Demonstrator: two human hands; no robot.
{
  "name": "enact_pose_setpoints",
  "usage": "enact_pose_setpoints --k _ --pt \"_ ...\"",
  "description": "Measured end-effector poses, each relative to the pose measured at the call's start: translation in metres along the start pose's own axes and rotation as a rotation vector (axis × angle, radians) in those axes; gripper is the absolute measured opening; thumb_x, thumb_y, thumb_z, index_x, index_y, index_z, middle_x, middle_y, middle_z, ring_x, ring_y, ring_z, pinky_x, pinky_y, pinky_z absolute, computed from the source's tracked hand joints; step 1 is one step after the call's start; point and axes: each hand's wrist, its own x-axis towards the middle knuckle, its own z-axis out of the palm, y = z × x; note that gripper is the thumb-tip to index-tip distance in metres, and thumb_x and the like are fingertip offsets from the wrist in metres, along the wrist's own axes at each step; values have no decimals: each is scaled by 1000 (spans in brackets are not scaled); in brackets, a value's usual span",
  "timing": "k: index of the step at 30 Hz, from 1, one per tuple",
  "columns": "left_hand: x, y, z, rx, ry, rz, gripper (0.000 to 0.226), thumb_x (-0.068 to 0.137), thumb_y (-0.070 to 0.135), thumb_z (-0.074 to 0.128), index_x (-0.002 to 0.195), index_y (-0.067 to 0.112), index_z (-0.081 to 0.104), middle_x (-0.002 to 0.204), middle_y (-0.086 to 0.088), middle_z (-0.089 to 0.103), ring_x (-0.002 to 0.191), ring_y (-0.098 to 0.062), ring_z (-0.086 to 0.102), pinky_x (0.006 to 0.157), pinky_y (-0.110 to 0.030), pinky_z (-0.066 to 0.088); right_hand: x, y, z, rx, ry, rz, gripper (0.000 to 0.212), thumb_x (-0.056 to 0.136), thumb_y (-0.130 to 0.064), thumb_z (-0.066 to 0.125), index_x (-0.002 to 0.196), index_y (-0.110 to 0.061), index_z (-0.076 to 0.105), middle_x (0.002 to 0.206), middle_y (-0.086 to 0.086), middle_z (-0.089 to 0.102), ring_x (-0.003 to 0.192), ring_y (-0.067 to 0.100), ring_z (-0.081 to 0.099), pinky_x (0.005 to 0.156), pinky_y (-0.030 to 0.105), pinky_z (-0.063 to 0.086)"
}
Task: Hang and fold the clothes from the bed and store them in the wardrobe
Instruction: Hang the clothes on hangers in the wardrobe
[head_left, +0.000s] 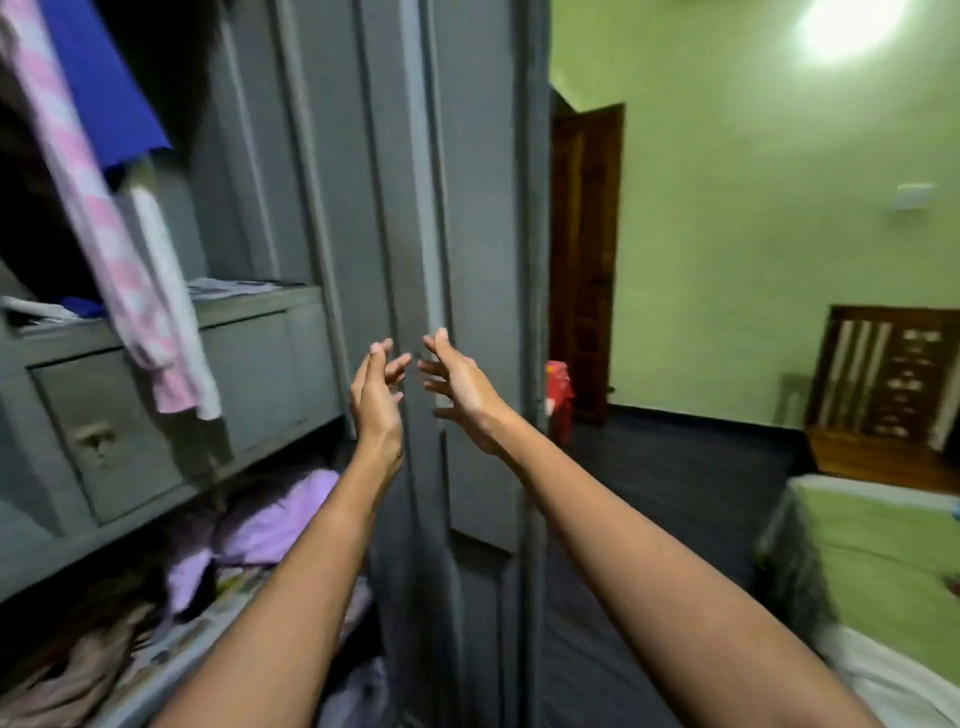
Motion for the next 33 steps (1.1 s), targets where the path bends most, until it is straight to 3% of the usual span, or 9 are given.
enact_pose_setpoints --k 3,5,9,13,16,19,24,28,33 --pt "-44 -32 66 -36 -134 -88 40 101 31 31 126 8 52 121 -17 59 100 -17 54 77 -27 39 -46 13 -76 45 177 -7 54 101 -42 23 144 -10 35 136 14 48 115 23 52 88 35 41" --pt "-79 -55 115 -97 -232 -179 41 100 31 34 126 6 53 119 -14 59 98 -19 58 81 -27 44 -80 24 -135 56 307 11 51 103 -36 23 139 -5 40 132 18 51 102 22 53 77 28 41" --pt "-162 -106 213 -46 -456 -289 38 100 31 33 127 13 53 118 -12 61 104 -17 53 84 -31 38 -145 56 -256 -38 577 119 51 101 -44 22 140 -16 40 138 10 49 124 26 47 92 42 37" --pt "-245 -165 299 -18 -629 -438 38 100 31 35 126 11 54 119 -13 61 101 -16 52 87 -32 36 -212 94 -364 -19 794 168 52 101 -44 22 140 -16 41 136 9 51 118 21 48 92 40 37" --pt "-307 -215 355 -7 -730 -527 38 100 26 35 127 6 53 109 -12 59 91 -12 54 77 -23 39 -267 128 -439 5 928 226 52 101 -45 24 139 -14 43 135 10 52 118 22 49 97 40 37" --pt "-375 -277 420 51 -814 -647 37 100 24 36 126 3 52 111 -17 58 100 -20 54 72 -21 38 -326 170 -524 33 1060 302 52 101 -45 25 138 -15 45 134 9 53 118 24 48 91 38 37" --pt "-463 -363 483 213 -936 -800 39 101 30 34 128 9 53 124 -15 59 120 -26 50 100 -39 35 -407 243 -626 135 1245 468 50 101 -44 25 130 -13 51 115 5 57 109 22 51 85 34 39" --pt "-510 -425 506 336 -1006 -888 36 100 33 36 125 15 55 118 -9 61 117 -23 51 96 -37 35 -458 307 -676 190 1380 587 45 102 -39 30 115 -6 58 89 0 61 77 16 53 62 26 38" --pt "-555 -503 518 490 -1007 -1006 28 98 32 40 114 18 59 113 -5 60 106 -19 53 81 -27 39 -504 404 -710 207 1436 768 31 100 -30 39 86 -13 61 94 18 64 81 26 58 69 34 44"
